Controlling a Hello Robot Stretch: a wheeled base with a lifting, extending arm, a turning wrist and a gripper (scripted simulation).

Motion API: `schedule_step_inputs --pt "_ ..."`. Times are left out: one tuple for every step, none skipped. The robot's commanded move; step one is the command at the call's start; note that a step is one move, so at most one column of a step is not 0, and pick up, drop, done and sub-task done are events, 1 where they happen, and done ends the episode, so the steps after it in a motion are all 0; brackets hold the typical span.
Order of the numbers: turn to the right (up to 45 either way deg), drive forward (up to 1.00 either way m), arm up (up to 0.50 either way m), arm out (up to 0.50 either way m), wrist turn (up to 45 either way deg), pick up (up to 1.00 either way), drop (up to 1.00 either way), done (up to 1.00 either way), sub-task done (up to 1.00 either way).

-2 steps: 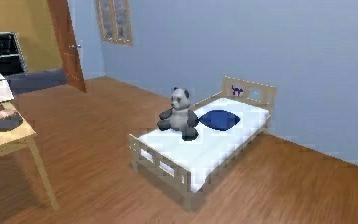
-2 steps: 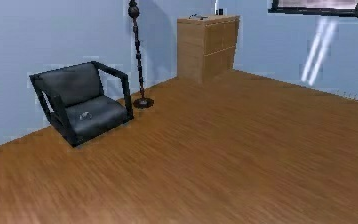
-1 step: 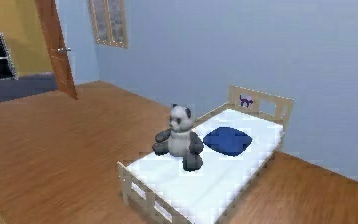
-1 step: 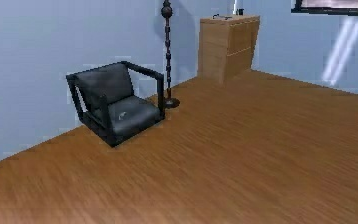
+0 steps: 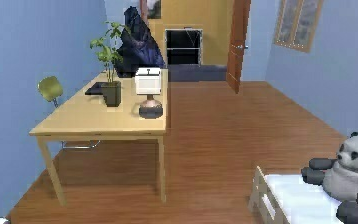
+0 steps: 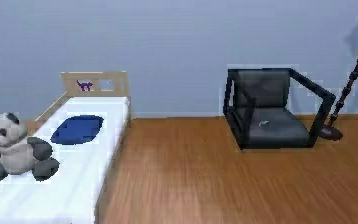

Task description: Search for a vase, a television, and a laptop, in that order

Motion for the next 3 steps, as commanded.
schedule_step_inputs --pt "0.0 0.85 0.0 0.0 0.0 0.0 0.0 0.0 0.0" --pt "36.0 0.0 0.0 0.0 0.0 0.0 0.0 0.0 0.0" --pt "0.0 0.4 0.0 0.0 0.0 0.0 0.0 0.0 0.0"
